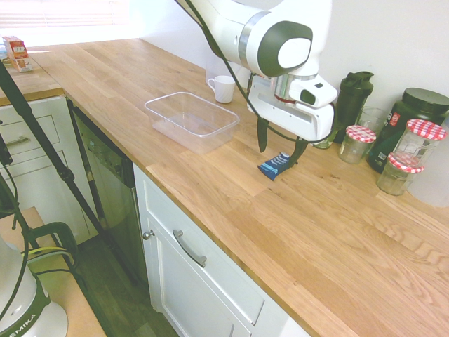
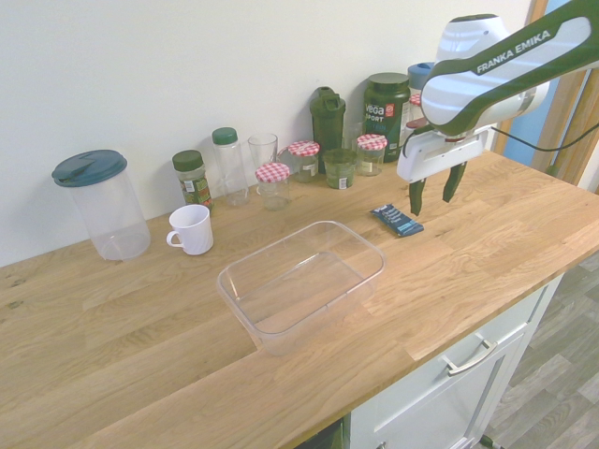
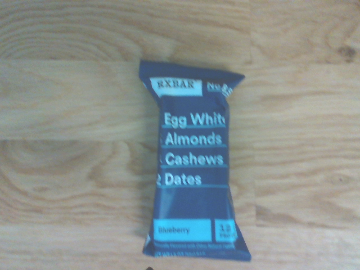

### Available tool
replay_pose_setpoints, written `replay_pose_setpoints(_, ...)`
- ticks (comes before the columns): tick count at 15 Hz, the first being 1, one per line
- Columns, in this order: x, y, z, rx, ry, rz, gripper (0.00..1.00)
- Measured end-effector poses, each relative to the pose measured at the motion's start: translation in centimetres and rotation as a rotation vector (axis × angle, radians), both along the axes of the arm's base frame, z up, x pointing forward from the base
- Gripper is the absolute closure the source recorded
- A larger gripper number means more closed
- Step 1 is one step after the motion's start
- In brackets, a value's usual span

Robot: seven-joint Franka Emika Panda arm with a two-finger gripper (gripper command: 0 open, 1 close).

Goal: Put the protein bar into the container

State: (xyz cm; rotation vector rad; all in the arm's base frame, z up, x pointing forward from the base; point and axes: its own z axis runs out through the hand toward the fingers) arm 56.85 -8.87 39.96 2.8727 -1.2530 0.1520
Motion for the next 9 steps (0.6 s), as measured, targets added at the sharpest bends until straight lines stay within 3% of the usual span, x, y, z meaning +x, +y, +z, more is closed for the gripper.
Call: replay_pose_setpoints(9,3.5,1.3,-4.4,-0.006,0.036,0.03,0.0)
